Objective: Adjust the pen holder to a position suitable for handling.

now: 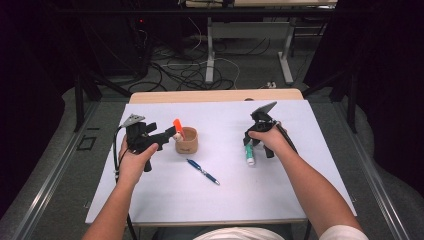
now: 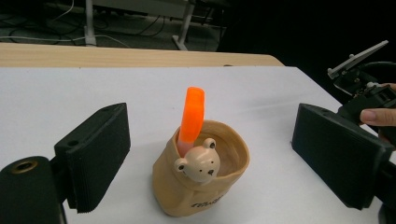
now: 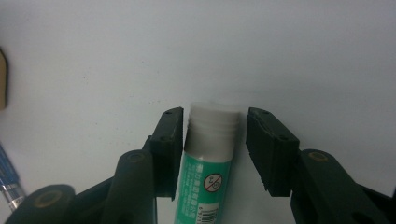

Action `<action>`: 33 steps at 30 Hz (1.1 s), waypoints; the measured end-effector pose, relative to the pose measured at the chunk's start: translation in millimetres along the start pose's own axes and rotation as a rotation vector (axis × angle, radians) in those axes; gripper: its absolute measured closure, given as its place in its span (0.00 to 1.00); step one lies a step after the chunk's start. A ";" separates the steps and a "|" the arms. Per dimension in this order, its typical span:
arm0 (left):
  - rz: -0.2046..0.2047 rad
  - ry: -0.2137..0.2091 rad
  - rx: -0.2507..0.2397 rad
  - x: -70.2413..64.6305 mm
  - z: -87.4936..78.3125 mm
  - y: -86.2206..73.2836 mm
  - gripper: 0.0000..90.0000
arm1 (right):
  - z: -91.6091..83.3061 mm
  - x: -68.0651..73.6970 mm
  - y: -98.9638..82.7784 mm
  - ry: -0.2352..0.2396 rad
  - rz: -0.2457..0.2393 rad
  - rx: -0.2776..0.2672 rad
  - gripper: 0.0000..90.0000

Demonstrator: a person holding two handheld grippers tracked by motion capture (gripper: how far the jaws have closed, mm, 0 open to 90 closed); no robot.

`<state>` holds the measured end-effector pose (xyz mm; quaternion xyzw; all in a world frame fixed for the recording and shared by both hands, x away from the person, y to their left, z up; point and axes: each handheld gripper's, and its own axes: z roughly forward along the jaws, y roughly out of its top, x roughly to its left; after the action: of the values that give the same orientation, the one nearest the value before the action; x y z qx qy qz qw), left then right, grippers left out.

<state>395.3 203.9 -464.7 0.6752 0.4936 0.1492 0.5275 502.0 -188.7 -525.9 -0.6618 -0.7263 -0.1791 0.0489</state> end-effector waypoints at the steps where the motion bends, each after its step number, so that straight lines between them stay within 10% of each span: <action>1: -0.003 -0.002 -0.001 -0.4 0.2 0.0 0.13 | 0.5 -0.3 0.3 0.002 0.004 0.003 0.63; 33: -0.012 -0.002 0.011 -0.9 0.9 -0.7 0.13 | 0.1 -0.3 -0.3 0.030 0.076 0.016 0.73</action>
<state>395.1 202.6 -465.3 0.6751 0.4981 0.1429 0.5251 501.7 -188.9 -526.1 -0.6858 -0.7012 -0.1812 0.0718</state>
